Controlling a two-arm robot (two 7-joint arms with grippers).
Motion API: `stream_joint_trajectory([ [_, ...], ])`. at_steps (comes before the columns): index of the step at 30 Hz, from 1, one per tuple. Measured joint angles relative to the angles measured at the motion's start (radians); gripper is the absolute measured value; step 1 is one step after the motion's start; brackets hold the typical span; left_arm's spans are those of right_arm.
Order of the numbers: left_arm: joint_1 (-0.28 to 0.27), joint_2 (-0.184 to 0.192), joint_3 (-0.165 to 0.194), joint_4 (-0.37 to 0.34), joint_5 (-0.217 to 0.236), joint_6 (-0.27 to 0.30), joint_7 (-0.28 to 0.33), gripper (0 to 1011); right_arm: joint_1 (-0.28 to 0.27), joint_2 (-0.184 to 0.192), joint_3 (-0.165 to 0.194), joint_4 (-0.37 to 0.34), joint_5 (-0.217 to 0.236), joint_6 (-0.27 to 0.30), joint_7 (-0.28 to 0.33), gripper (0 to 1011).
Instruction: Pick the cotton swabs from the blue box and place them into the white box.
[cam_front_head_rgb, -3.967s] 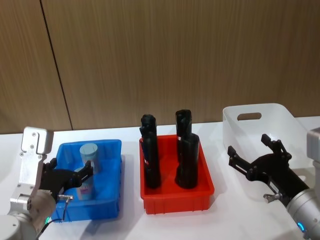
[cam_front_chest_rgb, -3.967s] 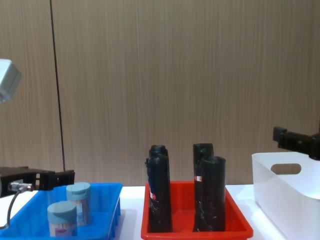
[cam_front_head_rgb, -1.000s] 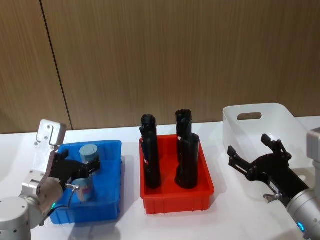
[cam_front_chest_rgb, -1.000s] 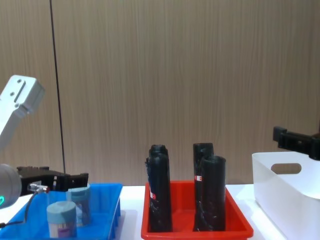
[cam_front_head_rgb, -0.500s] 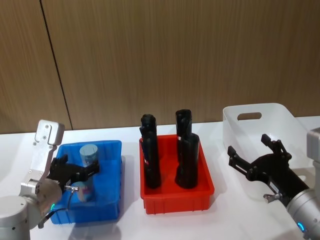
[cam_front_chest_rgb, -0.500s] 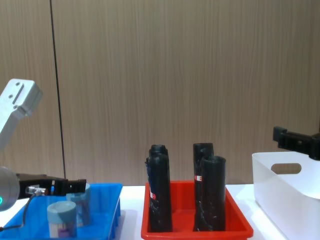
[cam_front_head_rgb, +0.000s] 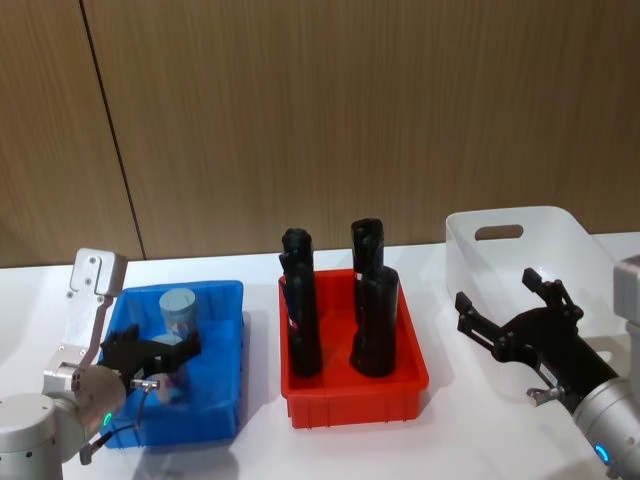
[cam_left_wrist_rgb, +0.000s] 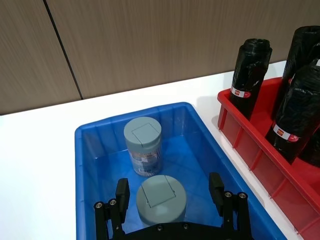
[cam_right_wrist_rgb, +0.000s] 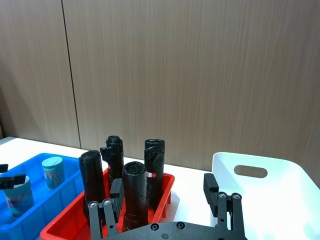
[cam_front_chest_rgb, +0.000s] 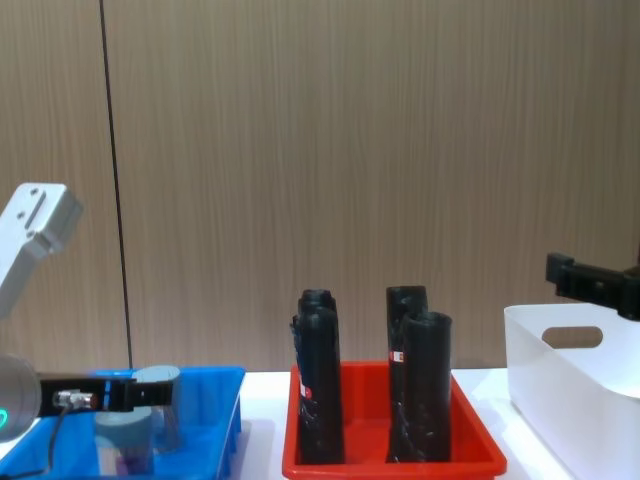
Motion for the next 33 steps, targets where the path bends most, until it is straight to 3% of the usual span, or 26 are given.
stream_joint_trajectory([
  [22,-0.037,-0.023,0.003,0.103,-0.004,-0.009,-0.028,1004,0.0,0.0,0.0,0.0,0.0,0.0,0.0,1001],
  [25,-0.041,-0.026,0.004,0.114,-0.002,-0.014,-0.031,961,0.0,0.0,0.0,0.0,0.0,0.0,0.0,1002],
  [33,-0.049,-0.032,0.007,0.136,0.012,-0.025,-0.033,729,0.0,0.0,0.0,0.0,0.0,0.0,0.0,1002],
])
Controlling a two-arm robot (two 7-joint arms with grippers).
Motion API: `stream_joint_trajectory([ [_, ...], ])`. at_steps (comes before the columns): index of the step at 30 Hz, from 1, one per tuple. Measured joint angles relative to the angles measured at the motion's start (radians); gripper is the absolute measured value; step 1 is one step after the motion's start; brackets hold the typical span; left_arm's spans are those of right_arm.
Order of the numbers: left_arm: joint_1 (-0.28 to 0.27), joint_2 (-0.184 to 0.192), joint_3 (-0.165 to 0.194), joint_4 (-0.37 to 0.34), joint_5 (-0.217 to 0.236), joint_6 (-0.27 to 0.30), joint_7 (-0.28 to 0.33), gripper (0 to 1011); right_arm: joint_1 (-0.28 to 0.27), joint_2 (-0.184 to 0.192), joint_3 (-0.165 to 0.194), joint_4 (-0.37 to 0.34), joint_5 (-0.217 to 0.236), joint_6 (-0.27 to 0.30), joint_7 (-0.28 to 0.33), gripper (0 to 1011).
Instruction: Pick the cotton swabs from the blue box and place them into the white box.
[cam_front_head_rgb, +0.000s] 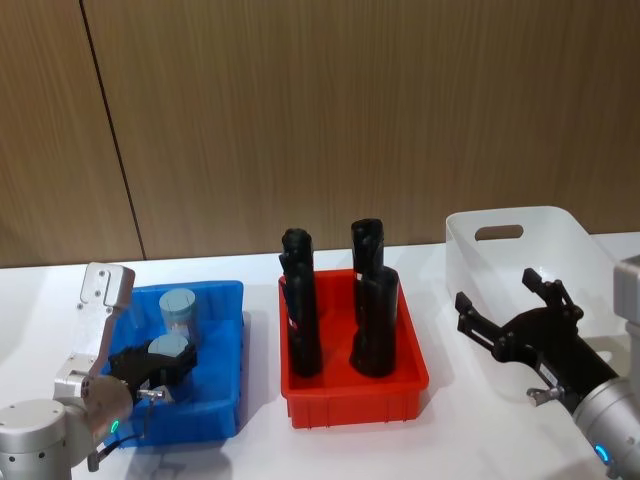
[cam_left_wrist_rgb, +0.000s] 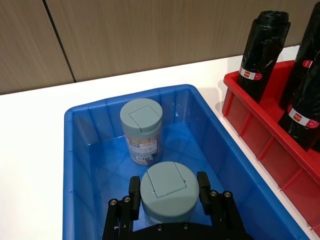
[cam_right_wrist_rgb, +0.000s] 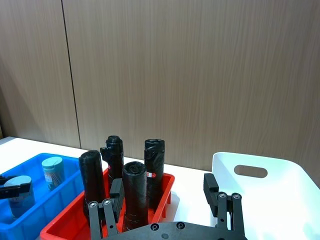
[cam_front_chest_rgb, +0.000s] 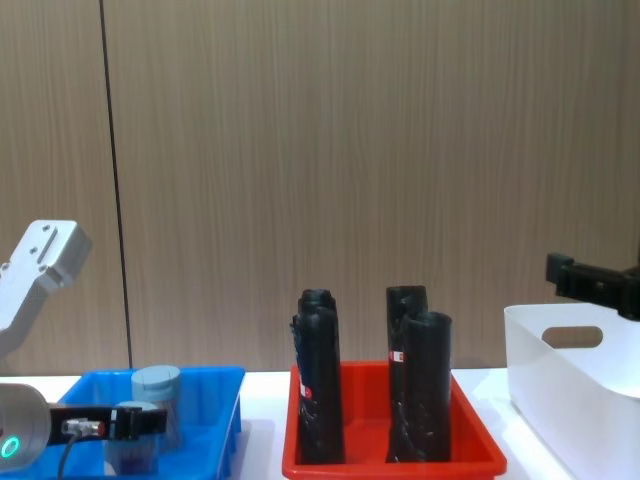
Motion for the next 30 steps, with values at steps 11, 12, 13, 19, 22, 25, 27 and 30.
stream_joint_trajectory([
  [11,-0.001,-0.001,-0.002,0.01,0.008,-0.003,0.006,669,0.0,0.0,0.0,0.0,0.0,0.0,0.0,1002],
  [12,-0.001,-0.001,-0.002,0.01,0.008,-0.004,0.006,669,0.0,0.0,0.0,0.0,0.0,0.0,0.0,1002],
  [13,0.001,0.0,-0.003,0.009,0.009,-0.005,0.008,669,0.0,0.0,0.0,0.0,0.0,0.0,0.0,1001],
  [19,0.011,0.005,-0.006,-0.011,0.017,-0.009,0.014,669,0.0,0.0,0.0,0.0,0.0,0.0,0.0,1002],
  [22,0.018,0.009,-0.008,-0.031,0.022,-0.018,0.014,669,0.0,0.0,0.0,0.0,0.0,0.0,0.0,1002],
  [25,0.023,0.013,-0.01,-0.05,0.028,-0.027,0.015,669,0.0,0.0,0.0,0.0,0.0,0.0,0.0,1002],
  [27,0.03,0.018,-0.013,-0.078,0.036,-0.037,0.013,669,0.0,0.0,0.0,0.0,0.0,0.0,0.0,1001],
  [30,0.037,0.024,-0.015,-0.111,0.045,-0.049,0.007,670,0.0,0.0,0.0,0.0,0.0,0.0,0.0,1001],
])
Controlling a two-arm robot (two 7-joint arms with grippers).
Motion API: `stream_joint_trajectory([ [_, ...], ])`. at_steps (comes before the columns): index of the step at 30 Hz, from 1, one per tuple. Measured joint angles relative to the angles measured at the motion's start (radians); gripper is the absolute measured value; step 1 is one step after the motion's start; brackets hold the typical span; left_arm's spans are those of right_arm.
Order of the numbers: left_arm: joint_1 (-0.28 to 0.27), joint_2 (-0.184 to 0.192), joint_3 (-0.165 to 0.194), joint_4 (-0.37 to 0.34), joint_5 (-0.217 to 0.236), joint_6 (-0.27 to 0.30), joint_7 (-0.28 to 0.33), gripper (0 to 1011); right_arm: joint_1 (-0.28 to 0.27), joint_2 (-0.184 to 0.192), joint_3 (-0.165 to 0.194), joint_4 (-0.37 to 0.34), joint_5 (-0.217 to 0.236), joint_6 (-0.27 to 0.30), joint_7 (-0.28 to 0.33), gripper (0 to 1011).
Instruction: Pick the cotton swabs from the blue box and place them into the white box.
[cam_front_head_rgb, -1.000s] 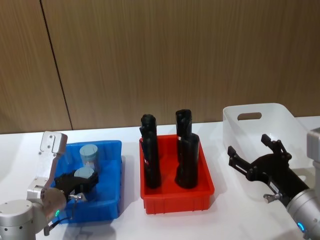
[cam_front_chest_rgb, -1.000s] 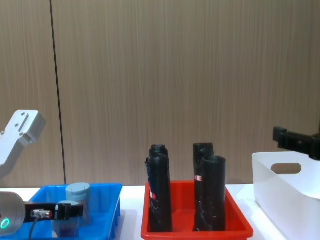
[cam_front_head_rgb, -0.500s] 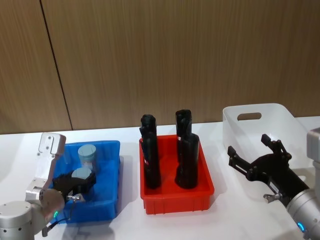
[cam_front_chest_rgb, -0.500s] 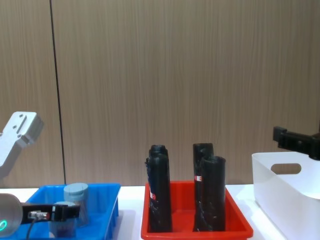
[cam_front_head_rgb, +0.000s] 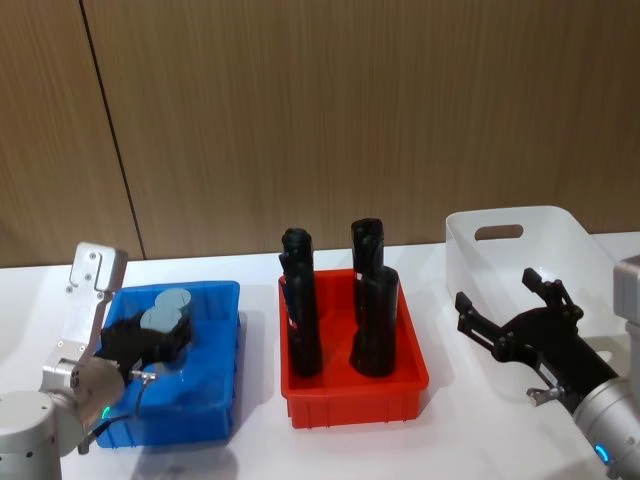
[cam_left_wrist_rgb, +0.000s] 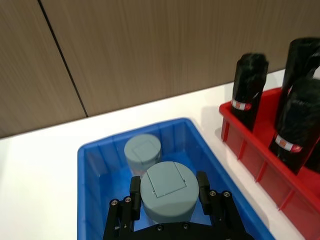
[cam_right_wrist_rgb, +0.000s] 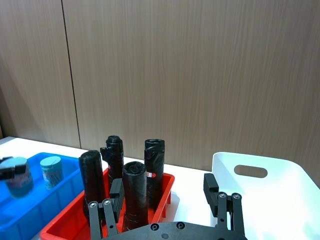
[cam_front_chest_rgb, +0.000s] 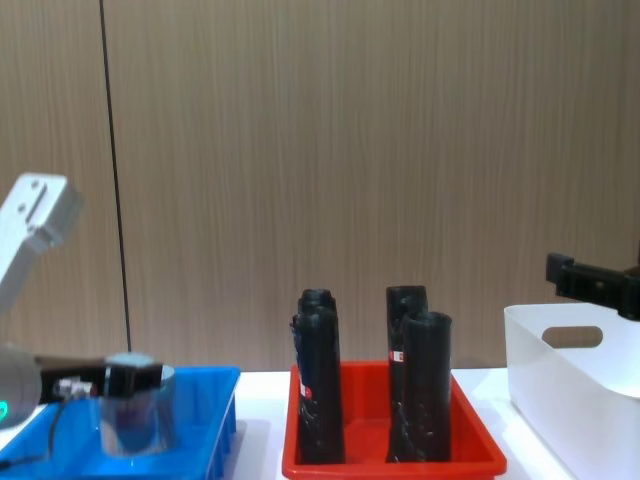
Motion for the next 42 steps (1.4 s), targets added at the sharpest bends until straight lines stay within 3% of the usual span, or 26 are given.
stream_joint_trajectory([
  [13,0.018,0.02,-0.005,-0.126,0.031,-0.054,-0.076,669,0.0,0.0,0.0,0.0,0.0,0.0,0.0,1002],
  [30,0.025,0.035,0.003,-0.255,0.026,-0.106,-0.268,669,0.0,0.0,0.0,0.0,0.0,0.0,0.0,1002],
  [42,0.006,0.028,0.018,-0.289,0.009,-0.123,-0.414,669,0.0,0.0,0.0,0.0,0.0,0.0,0.0,1002],
])
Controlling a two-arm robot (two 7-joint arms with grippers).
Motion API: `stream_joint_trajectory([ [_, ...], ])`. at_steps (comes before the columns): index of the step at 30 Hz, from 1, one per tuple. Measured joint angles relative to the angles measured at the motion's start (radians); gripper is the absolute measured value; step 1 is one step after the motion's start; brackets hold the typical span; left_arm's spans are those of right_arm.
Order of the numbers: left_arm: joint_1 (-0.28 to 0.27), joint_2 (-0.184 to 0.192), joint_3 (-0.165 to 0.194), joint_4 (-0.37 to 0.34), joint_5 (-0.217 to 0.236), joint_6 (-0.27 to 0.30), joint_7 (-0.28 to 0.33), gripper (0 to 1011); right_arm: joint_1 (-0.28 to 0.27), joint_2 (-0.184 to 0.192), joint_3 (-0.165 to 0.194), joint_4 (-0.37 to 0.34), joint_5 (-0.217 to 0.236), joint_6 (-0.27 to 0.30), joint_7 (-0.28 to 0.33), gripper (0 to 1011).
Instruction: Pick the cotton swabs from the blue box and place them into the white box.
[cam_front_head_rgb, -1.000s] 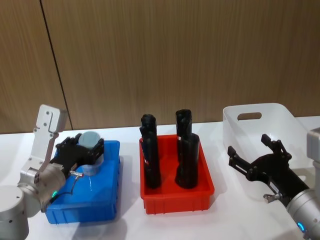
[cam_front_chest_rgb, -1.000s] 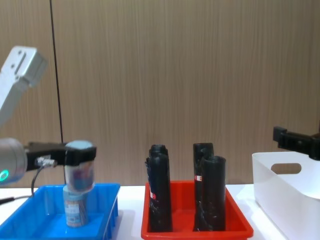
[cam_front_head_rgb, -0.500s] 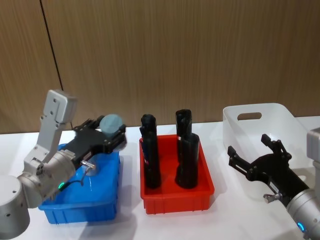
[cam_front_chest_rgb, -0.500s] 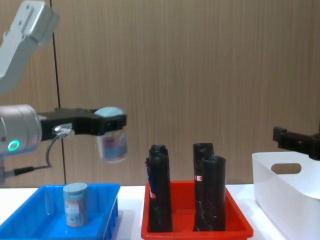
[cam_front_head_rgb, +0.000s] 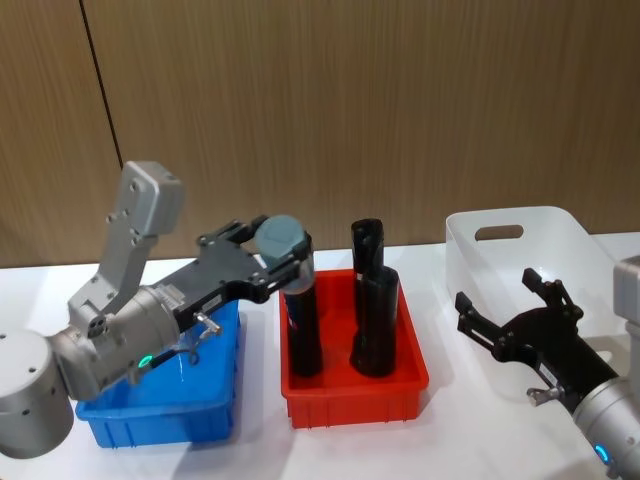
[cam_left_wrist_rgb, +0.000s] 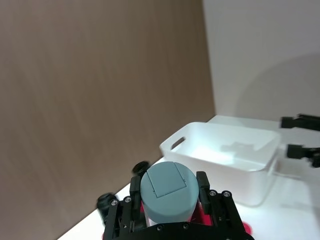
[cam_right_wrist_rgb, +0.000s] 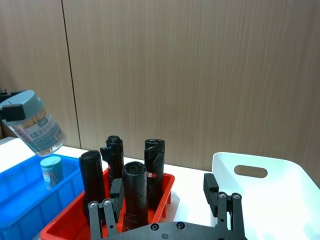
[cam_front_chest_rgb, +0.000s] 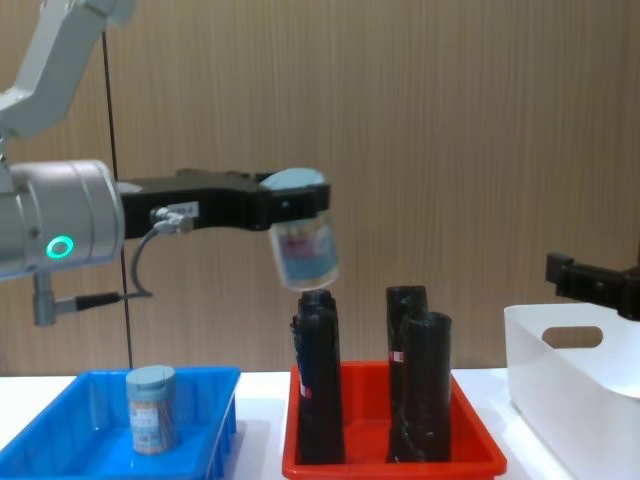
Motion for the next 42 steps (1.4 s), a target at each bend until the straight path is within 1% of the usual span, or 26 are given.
stream_joint_trajectory([
  [1,-0.004,-0.002,0.003,-0.002,-0.002,-0.001,-0.02,669,0.0,0.0,0.0,0.0,0.0,0.0,0.0,1001],
  [3,-0.01,-0.005,0.006,-0.003,-0.005,-0.002,-0.04,669,0.0,0.0,0.0,0.0,0.0,0.0,0.0,1002],
  [4,-0.015,-0.008,0.009,-0.003,-0.007,-0.002,-0.062,669,0.0,0.0,0.0,0.0,0.0,0.0,0.0,1002],
  [10,-0.036,-0.021,0.02,-0.001,-0.018,-0.001,-0.132,669,0.0,0.0,0.0,0.0,0.0,0.0,0.0,1002],
  [11,-0.045,-0.026,0.024,0.002,-0.023,0.002,-0.155,669,0.0,0.0,0.0,0.0,0.0,0.0,0.0,1002],
  [14,-0.06,-0.036,0.031,0.01,-0.032,0.012,-0.194,669,0.0,0.0,0.0,0.0,0.0,0.0,0.0,1001],
  [20,-0.091,-0.053,0.041,0.031,-0.054,0.044,-0.261,669,0.0,0.0,0.0,0.0,0.0,0.0,0.0,1002],
  [24,-0.108,-0.062,0.045,0.043,-0.067,0.067,-0.287,669,0.0,0.0,0.0,0.0,0.0,0.0,0.0,1002],
  [30,-0.13,-0.07,0.049,0.061,-0.082,0.093,-0.307,669,0.0,0.0,0.0,0.0,0.0,0.0,0.0,1001],
  [36,-0.137,-0.071,0.049,0.066,-0.091,0.106,-0.308,669,0.0,0.0,0.0,0.0,0.0,0.0,0.0,1001],
  [42,-0.137,-0.064,0.048,0.058,-0.103,0.12,-0.292,669,0.0,0.0,0.0,0.0,0.0,0.0,0.0,1001],
])
